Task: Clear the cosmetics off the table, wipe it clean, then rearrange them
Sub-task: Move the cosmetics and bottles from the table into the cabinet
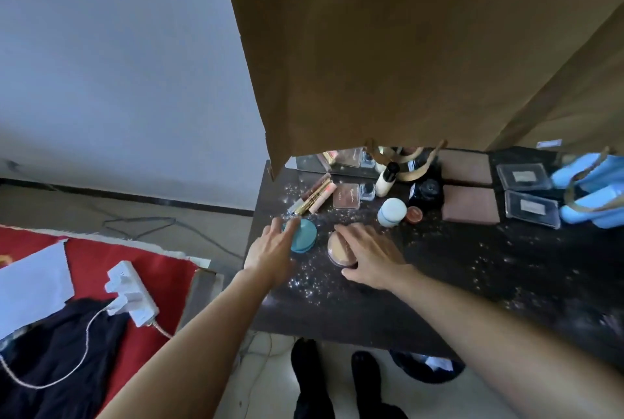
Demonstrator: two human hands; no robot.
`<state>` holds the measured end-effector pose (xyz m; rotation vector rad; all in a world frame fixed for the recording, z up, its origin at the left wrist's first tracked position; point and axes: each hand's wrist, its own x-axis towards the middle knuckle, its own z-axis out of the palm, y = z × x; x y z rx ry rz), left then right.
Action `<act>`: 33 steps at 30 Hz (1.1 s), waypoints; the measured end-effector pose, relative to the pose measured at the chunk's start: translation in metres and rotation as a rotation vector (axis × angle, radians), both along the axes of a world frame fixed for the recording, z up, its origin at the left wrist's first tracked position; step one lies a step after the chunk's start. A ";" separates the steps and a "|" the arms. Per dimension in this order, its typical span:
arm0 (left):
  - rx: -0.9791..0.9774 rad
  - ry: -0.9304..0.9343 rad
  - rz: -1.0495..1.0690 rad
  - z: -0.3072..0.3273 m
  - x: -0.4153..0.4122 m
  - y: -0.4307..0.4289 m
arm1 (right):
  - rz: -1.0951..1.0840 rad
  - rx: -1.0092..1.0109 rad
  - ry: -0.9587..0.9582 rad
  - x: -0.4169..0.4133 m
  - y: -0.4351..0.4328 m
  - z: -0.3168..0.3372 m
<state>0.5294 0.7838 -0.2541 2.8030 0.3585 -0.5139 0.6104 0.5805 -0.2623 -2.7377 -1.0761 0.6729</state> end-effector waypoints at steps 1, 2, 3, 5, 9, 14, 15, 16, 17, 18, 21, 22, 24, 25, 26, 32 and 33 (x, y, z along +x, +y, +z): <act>-0.003 0.000 -0.025 -0.006 0.003 0.004 | -0.026 0.019 -0.007 -0.001 0.001 -0.002; -0.008 0.000 -0.041 -0.010 0.006 0.008 | -0.050 0.039 -0.016 -0.003 0.003 -0.004; -0.019 0.004 -0.051 -0.013 0.008 0.011 | -0.070 0.057 -0.023 -0.003 0.005 -0.005; -0.040 0.014 -0.078 -0.018 0.013 0.015 | -0.103 0.074 -0.022 -0.005 0.007 -0.007; -0.103 0.013 -0.117 -0.017 0.023 0.018 | -0.160 0.092 -0.001 -0.007 0.008 -0.004; -0.141 0.015 -0.190 -0.004 0.029 0.001 | -0.312 0.128 -0.022 -0.016 -0.032 0.015; -0.145 0.009 -0.209 0.000 0.030 -0.008 | -0.343 0.121 -0.034 -0.019 -0.045 0.020; -0.149 0.002 -0.234 0.005 0.031 -0.020 | -0.376 0.106 -0.049 -0.022 -0.061 0.026; -0.152 -0.010 -0.265 0.010 0.032 -0.033 | -0.410 0.088 -0.066 -0.024 -0.078 0.032; -0.151 -0.023 -0.297 0.015 0.033 -0.049 | -0.446 0.071 -0.080 -0.028 -0.096 0.037; -0.175 -0.050 -0.374 0.029 0.036 -0.109 | -0.573 0.051 -0.104 -0.045 -0.160 0.051; -0.194 -0.057 -0.390 0.032 0.036 -0.131 | -0.615 0.055 -0.113 -0.052 -0.183 0.055; -0.246 -0.080 -0.421 0.038 0.033 -0.179 | -0.683 0.051 -0.135 -0.069 -0.231 0.061; -0.267 -0.092 -0.436 0.041 0.031 -0.204 | -0.712 0.047 -0.143 -0.077 -0.255 0.064; -0.281 -0.098 -0.447 0.045 0.028 -0.230 | -0.739 0.045 -0.147 -0.086 -0.280 0.068; -0.319 -0.135 -0.533 0.067 0.009 -0.383 | -0.901 0.105 -0.203 -0.137 -0.427 0.087; -0.317 -0.142 -0.552 0.071 0.007 -0.405 | -0.916 0.109 -0.218 -0.141 -0.448 0.091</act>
